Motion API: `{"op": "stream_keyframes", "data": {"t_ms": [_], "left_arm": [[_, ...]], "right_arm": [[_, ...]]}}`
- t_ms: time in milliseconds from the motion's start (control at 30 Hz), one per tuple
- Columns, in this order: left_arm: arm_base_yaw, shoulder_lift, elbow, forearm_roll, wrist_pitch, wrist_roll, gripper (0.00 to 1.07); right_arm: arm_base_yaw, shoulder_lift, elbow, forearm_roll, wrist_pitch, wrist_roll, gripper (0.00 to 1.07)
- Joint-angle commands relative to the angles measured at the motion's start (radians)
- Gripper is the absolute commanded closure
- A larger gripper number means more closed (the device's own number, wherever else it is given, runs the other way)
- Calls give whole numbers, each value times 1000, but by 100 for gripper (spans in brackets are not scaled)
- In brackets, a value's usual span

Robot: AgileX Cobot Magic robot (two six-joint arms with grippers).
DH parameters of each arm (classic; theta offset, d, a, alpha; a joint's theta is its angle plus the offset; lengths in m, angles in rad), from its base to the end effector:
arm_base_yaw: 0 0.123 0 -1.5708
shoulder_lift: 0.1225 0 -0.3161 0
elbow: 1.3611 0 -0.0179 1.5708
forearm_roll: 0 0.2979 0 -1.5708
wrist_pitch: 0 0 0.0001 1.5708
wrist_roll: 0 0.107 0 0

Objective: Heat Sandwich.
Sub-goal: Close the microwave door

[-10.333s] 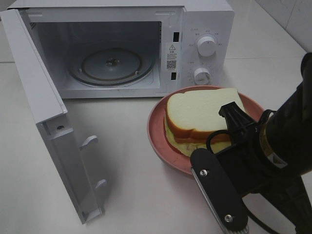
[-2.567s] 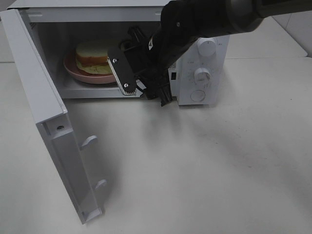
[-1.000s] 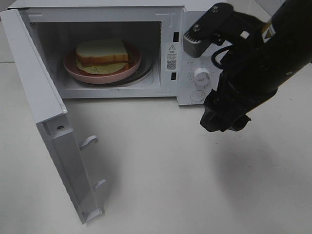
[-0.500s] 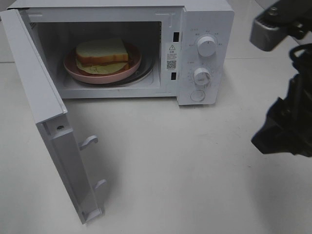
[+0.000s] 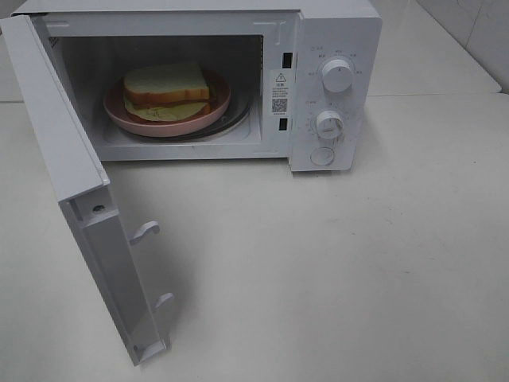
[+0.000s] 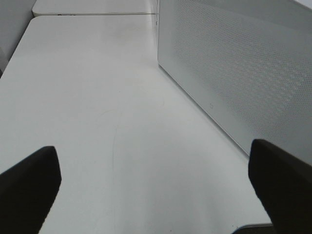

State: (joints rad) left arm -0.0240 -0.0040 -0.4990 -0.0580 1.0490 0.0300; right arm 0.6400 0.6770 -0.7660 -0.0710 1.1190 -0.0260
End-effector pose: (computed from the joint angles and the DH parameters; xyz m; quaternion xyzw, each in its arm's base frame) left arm 0.0193 -0.0058 0.2937 0.0239 0.8487 -0.0274 0.5277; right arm 0.1104 0.0737 0.3331 -0.3153 0.8967 0.0598 0.3049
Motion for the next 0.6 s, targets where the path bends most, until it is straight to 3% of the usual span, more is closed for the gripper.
{"op": "stream_keyframes", "data": {"t_ms": [33, 300, 467, 500, 600], "left_arm": [[2, -25, 3, -2, -14, -2, 3], [2, -25, 3, -2, -14, -2, 3], [2, -25, 3, -2, -14, -2, 3], [2, -25, 3, -2, -14, -2, 3], [2, -25, 3, -2, -14, -2, 3]], "right_arm": [[-6, -40, 5, -7, 40, 26, 31], [-28, -234, 95, -32, 73, 37, 26], [-170, -324, 144, -37, 56, 26, 20], [-234, -361, 157, -40, 32, 16, 20], [-273, -396, 170, -36, 3, 26, 20]]}}
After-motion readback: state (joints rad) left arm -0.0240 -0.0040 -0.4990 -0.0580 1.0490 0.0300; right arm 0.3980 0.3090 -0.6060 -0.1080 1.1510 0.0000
